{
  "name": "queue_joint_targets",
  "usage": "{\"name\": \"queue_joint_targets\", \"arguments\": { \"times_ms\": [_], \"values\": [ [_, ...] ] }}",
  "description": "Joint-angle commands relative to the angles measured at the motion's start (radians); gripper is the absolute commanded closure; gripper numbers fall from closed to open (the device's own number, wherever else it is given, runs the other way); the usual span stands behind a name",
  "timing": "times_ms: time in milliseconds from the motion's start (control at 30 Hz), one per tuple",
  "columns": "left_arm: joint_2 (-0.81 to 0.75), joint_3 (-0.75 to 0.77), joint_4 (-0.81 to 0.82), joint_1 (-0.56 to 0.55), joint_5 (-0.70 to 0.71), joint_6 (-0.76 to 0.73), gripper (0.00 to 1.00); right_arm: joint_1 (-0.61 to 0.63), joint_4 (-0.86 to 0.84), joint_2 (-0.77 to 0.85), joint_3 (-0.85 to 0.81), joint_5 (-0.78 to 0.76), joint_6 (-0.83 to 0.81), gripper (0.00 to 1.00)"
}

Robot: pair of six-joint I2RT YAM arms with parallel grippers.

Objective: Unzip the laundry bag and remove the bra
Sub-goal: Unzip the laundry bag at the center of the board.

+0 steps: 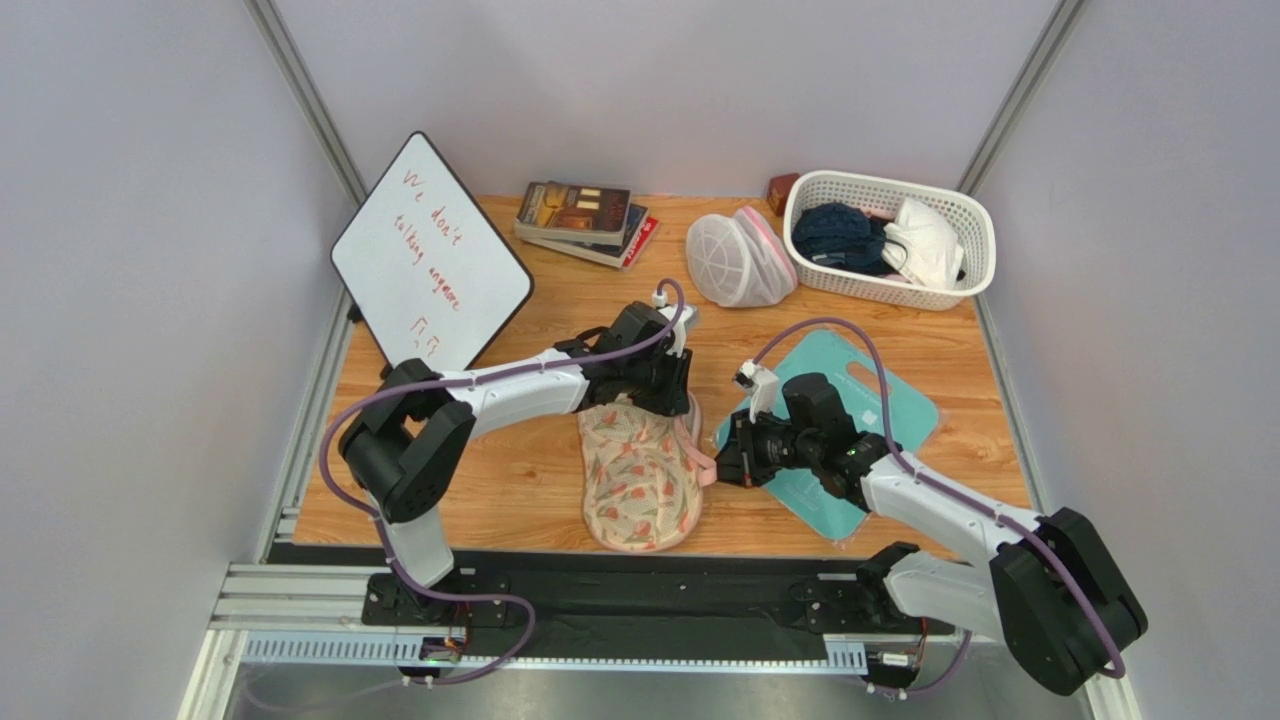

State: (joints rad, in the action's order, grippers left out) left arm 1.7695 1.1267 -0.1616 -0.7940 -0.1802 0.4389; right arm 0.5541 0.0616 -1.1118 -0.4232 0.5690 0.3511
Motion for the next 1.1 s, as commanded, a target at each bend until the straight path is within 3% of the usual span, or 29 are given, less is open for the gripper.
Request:
{"name": "queue_joint_targets", "arguments": {
  "times_ms": [0,200,467,1067],
  "values": [
    [0.002,0.031,-0.003,-0.007,0.012,0.001,0.72,0.004,-0.049,0.015,0.004,0.011,0.011,1.00],
    [0.005,0.035,0.010,-0.007,0.013,0.006,1.00,0.007,-0.037,0.029,0.006,0.006,0.008,1.00],
    [-0.008,0.058,-0.004,0.018,0.050,-0.011,1.00,0.007,-0.014,0.064,0.021,0.002,0.008,1.00],
    [-0.045,0.048,0.025,0.183,0.024,0.001,1.00,0.043,-0.009,0.107,0.058,-0.011,0.037,1.00]
  ]
}}
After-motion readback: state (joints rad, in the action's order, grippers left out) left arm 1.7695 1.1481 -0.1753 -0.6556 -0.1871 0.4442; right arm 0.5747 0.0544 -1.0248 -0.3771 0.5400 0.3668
